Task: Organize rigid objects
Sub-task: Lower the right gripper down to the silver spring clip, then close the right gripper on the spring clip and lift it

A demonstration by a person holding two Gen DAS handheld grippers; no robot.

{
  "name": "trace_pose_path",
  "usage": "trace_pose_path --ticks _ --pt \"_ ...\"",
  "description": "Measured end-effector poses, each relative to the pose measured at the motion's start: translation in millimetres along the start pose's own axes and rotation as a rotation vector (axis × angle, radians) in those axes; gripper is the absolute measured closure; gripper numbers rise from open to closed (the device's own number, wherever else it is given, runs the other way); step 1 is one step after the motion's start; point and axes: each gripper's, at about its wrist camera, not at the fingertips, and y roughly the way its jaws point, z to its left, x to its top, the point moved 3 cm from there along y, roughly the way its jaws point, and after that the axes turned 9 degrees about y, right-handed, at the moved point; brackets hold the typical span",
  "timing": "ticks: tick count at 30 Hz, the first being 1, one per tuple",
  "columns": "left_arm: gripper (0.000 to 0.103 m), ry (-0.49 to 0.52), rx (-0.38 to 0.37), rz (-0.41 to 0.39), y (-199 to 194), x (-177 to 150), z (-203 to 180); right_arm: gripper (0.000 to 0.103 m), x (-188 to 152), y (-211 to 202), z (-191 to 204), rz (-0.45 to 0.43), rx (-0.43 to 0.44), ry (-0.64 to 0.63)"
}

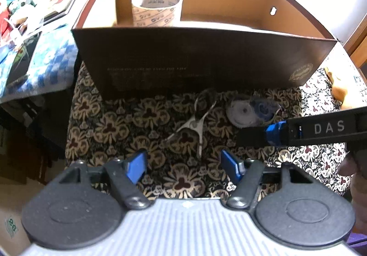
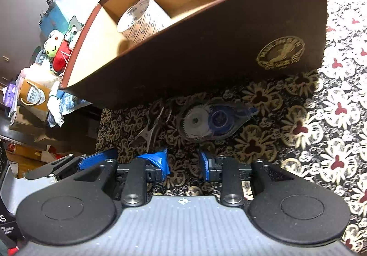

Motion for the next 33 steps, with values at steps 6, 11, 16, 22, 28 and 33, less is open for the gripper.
trace_pose_path --ticks 6,11,16,22,28,33 --pt "0.035 0.039 -0.011 -0.022 -1.8 3.0 -2.4 0.090 5.0 -9.8 -7.7 -0.029 0.003 0.027" --pt "0.035 0.062 -0.025 -0.029 6.3 12.4 -1.0 0.090 13.6 -4.2 -0.7 -0.033 0.044 0.050" --pt "0.035 0.079 -0.026 -0.029 14.0 19.0 -3.2 0.090 20.1 7.4 14.7 -0.038 0.064 0.016" --pt "0.035 0.050 -0.011 -0.010 23.1 20.2 0.3 0.090 25.8 19.6 23.0 -0.028 0.067 -0.005" --pt "0.035 0.015 0.005 0.010 28.1 23.8 6.0 0.089 28.3 32.6 25.0 0.003 0.064 0.008" --pt "0.039 0.003 0.022 0.035 31.8 25.0 8.4 0.089 27.5 38.1 28.0 0.016 0.047 -0.008"
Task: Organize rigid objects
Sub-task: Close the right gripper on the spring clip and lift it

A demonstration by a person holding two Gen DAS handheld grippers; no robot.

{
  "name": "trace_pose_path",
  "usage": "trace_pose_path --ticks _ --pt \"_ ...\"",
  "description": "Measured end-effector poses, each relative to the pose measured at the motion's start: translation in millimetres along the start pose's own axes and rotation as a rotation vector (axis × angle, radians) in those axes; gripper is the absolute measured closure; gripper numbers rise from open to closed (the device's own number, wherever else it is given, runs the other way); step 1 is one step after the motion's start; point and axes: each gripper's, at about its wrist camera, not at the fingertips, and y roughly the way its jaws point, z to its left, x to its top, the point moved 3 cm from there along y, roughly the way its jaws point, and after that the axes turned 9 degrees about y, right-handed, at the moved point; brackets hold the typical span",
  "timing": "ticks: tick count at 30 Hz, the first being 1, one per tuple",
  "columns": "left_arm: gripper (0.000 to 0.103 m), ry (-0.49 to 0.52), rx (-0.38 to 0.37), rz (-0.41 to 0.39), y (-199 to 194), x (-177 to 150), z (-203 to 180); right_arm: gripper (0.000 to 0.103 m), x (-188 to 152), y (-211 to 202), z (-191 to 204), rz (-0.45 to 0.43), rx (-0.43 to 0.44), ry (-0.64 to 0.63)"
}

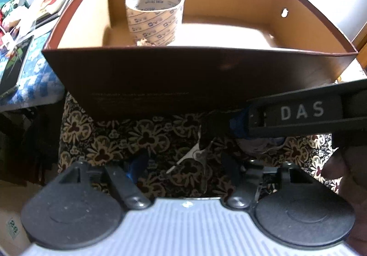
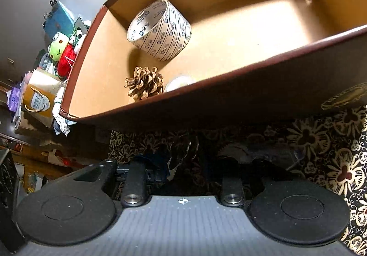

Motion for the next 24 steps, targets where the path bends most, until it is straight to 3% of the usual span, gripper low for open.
trace_pose_path --ticks 15,24 --pt "0.063 0.014 0.022 0.028 0.8 4.0 2.2 0.094 -4.6 7.6 11.5 -0.023 -0.052 -0.090" --pt "0.068 0.021 0.027 0.032 -0.4 3.5 -0.9 0.096 -4.5 9.2 9.9 -0.025 -0.035 -0.077"
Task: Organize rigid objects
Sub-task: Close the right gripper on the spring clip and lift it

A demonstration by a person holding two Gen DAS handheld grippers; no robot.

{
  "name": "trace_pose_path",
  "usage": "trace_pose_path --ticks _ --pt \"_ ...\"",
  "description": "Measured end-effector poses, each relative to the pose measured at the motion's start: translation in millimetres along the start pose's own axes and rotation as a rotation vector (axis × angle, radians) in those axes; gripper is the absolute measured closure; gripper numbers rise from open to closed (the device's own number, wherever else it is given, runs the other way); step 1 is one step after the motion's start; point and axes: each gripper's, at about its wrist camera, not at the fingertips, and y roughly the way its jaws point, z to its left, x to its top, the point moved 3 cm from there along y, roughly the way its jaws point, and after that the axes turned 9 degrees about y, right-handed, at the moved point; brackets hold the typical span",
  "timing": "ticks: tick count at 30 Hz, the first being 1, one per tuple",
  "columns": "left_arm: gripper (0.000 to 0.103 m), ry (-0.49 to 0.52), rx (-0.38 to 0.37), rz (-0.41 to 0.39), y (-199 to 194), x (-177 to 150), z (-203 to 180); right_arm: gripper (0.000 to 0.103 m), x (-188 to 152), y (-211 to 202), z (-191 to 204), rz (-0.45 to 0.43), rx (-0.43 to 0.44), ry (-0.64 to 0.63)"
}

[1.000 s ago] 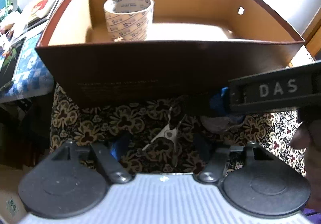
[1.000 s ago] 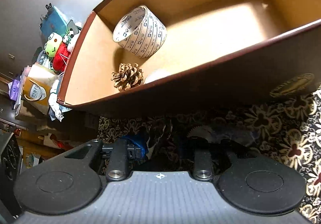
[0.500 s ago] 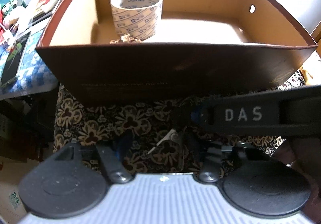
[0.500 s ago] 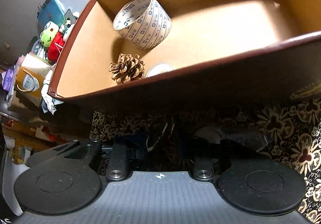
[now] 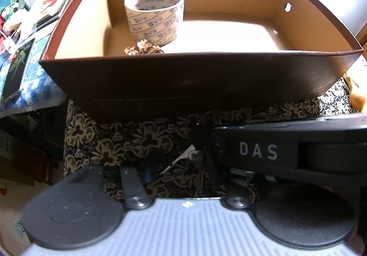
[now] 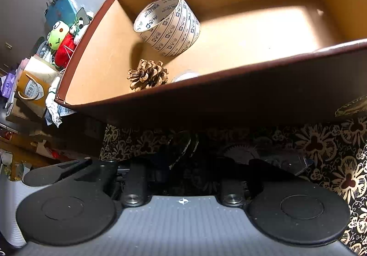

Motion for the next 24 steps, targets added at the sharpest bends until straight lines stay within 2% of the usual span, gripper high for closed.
trace_pose_path --ticks 5,7,10,12,16,18,24 --pt "0.065 0.011 0.012 -0.015 0.5 -1.9 -0.9 0.097 -1.3 -1.3 -2.9 -0.006 0.018 0.000" --pt "0.051 0.011 0.010 -0.022 0.7 -4.0 -0.2 0.098 -1.8 -2.3 -5.2 -0.009 0.029 -0.004" --pt "0.048 0.021 0.009 -0.053 -0.6 -10.3 0.9 0.100 -3.3 -2.9 -9.0 -0.019 0.045 0.002" --pt "0.054 0.033 0.016 -0.073 -1.7 -14.3 0.4 0.100 -4.2 -3.7 -9.1 -0.025 0.054 -0.011" --pt "0.059 0.033 0.032 -0.100 -2.9 -17.7 0.2 0.100 -6.1 -4.9 -10.3 -0.036 0.060 -0.012" --pt "0.066 0.035 0.032 -0.111 -3.8 -19.0 -0.3 0.101 -6.3 -6.1 -11.9 -0.038 0.064 -0.006" --pt "0.070 0.041 0.038 -0.124 -8.3 -25.0 -2.9 0.102 -11.1 -7.7 -14.6 -0.025 0.092 0.001"
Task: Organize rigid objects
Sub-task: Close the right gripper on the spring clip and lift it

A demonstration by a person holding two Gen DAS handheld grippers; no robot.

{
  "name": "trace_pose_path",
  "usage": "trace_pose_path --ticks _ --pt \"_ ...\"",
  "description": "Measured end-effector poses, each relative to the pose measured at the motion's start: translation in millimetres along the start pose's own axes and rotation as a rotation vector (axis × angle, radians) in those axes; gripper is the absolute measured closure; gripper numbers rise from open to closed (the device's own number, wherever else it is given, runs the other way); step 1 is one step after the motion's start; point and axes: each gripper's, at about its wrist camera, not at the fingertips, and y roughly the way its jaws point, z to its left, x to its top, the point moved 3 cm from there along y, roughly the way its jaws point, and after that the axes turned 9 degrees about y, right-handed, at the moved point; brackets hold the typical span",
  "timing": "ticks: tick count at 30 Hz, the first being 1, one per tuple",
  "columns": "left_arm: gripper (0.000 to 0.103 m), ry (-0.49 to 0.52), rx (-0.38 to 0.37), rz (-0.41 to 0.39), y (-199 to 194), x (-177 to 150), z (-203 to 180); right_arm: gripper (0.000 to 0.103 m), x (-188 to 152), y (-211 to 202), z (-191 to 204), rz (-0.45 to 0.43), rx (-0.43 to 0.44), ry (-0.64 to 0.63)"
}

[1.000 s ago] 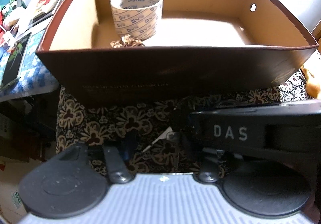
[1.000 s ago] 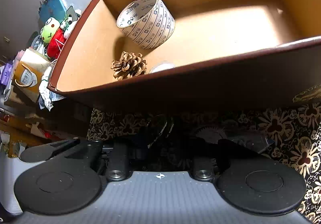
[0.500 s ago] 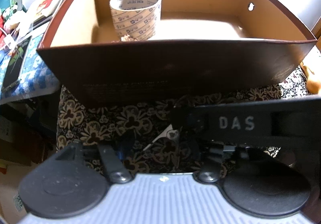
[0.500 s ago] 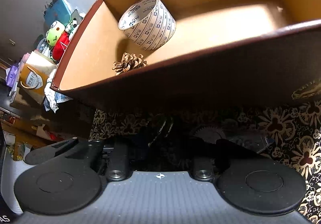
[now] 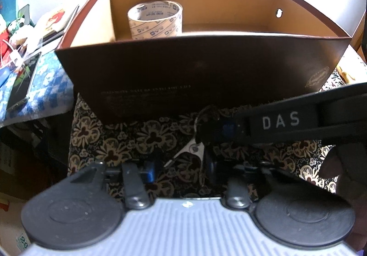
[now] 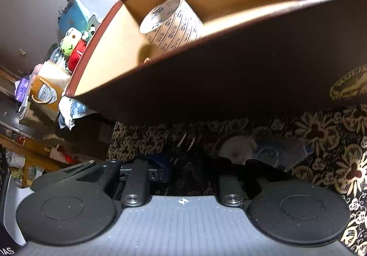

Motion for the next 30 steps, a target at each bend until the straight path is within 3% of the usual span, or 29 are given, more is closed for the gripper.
trace_pose_path --ticks 8,9,14,16,17,23,25,27,30 --pt "0.074 0.005 -0.066 -0.011 -7.4 -4.6 -7.4 0.100 -5.0 -8.9 -2.0 -0.004 0.026 0.016" --pt "0.074 0.009 -0.069 -0.013 -8.1 -5.5 -9.2 0.094 -5.1 -9.3 -2.8 -0.005 0.017 0.021" --pt "0.072 0.022 -0.045 -0.015 -7.4 -7.8 -13.6 0.095 -5.1 -8.2 -7.2 -0.002 0.004 0.042" --pt "0.055 0.010 -0.025 -0.031 -8.3 -9.7 -11.7 0.094 -5.0 -7.9 -7.9 -0.002 0.009 0.047" --pt "0.040 0.004 -0.014 -0.042 -9.2 -10.7 -10.5 0.094 -4.9 -7.7 -8.3 -0.001 0.012 0.047" --pt "0.039 0.031 -0.018 -0.044 -2.4 -9.9 -12.5 0.093 -2.5 -3.6 -5.9 0.005 0.033 0.036" --pt "0.052 0.048 -0.014 -0.041 1.0 -8.4 -18.3 0.093 -2.9 -1.7 -1.4 -0.002 0.026 0.005" --pt "0.079 0.055 -0.029 -0.049 0.9 -6.4 -22.3 0.093 -5.1 0.5 4.5 -0.019 0.016 -0.029" --pt "0.092 0.059 -0.018 -0.046 1.8 -3.1 -24.7 0.095 -5.5 2.2 5.9 -0.022 0.021 -0.044"
